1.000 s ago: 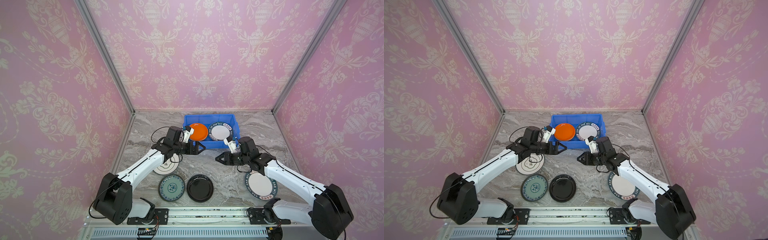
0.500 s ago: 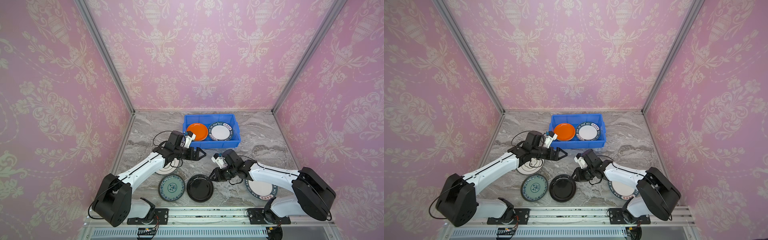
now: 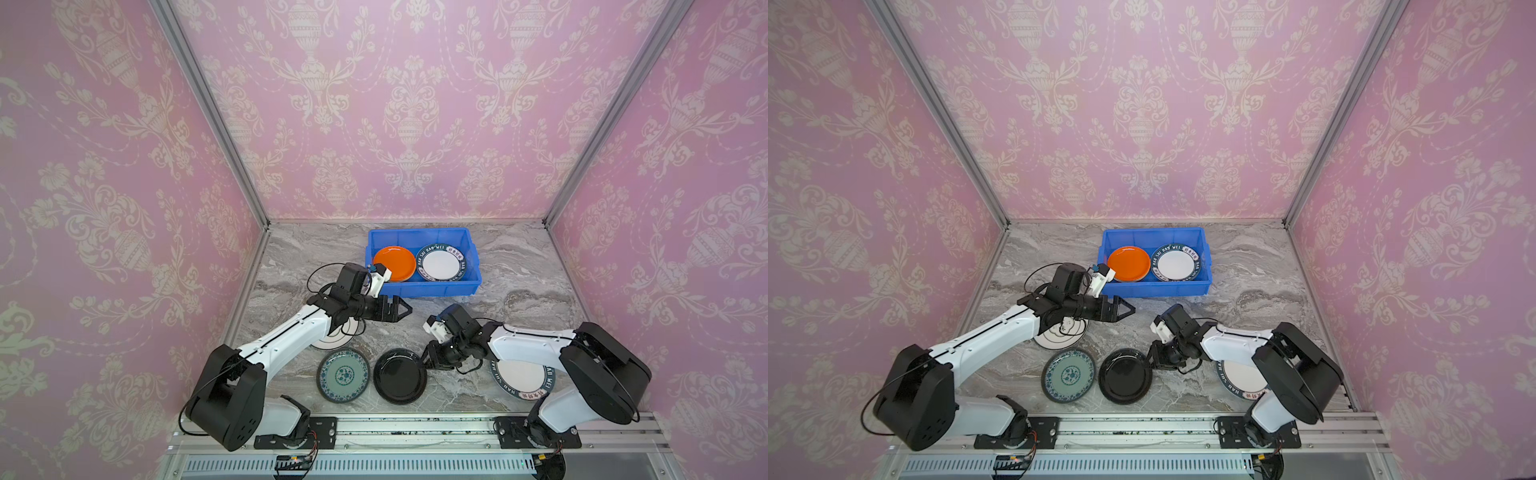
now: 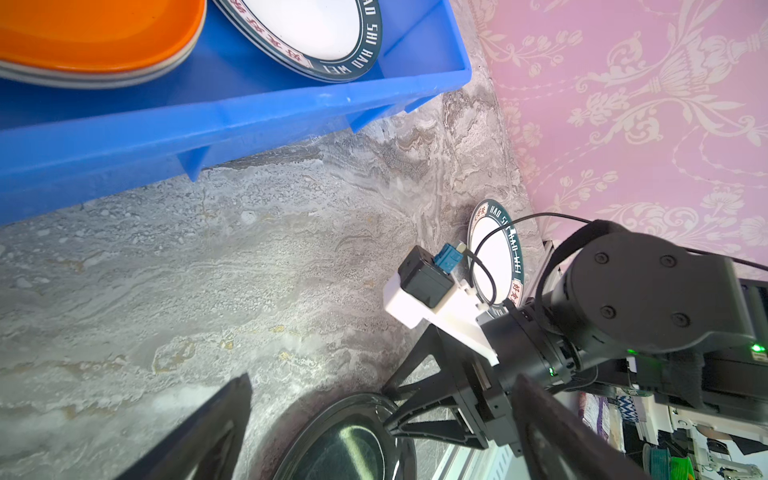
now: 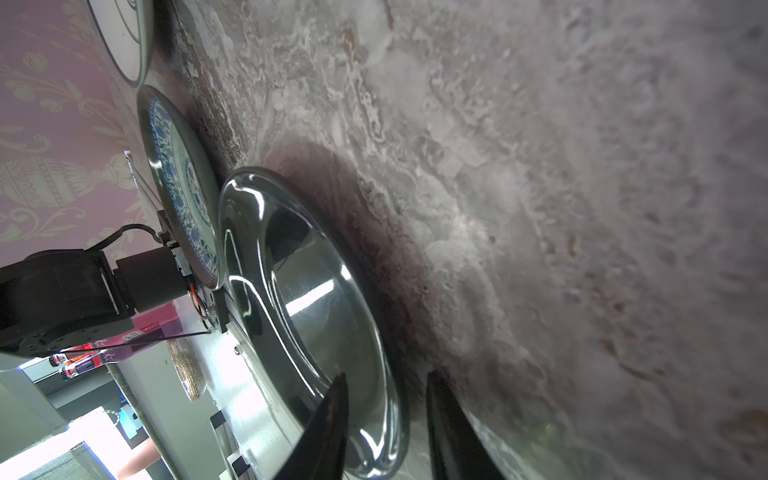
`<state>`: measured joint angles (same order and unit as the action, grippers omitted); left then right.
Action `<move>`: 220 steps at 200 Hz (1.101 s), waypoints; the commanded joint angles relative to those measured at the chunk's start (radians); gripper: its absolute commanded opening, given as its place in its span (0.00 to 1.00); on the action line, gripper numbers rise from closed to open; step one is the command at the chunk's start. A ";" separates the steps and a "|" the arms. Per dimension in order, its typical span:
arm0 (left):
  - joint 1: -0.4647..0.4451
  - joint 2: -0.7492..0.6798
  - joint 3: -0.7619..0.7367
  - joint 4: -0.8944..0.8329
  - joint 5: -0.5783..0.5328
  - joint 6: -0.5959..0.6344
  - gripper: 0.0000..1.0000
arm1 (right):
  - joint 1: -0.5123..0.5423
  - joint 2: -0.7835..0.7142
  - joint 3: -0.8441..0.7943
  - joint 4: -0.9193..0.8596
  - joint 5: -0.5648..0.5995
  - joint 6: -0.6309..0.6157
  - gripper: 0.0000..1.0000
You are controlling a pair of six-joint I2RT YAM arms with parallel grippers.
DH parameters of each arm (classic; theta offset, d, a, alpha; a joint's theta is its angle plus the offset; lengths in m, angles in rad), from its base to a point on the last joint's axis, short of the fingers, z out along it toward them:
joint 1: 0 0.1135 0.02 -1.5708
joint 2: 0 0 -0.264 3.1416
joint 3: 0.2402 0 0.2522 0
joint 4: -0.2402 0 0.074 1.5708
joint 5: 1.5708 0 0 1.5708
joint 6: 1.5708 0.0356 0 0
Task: Place the plates into the plastic bin on the countertop
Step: 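Lower the right gripper to the black plate's rim and close it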
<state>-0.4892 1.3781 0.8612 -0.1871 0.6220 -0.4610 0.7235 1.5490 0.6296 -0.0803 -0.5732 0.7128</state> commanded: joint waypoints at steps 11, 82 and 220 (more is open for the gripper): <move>-0.006 0.013 -0.002 0.010 0.007 0.014 0.99 | 0.010 0.040 -0.020 0.044 -0.041 0.028 0.29; -0.006 0.024 0.005 0.026 -0.002 0.007 0.99 | 0.009 0.072 -0.058 0.113 -0.056 0.051 0.09; -0.006 0.111 0.111 0.057 0.033 -0.025 0.99 | -0.097 -0.207 -0.108 -0.075 -0.071 -0.089 0.00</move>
<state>-0.4892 1.4651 0.9318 -0.1429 0.6231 -0.4694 0.6533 1.4189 0.5037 -0.0456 -0.6315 0.7074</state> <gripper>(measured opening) 0.992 0.060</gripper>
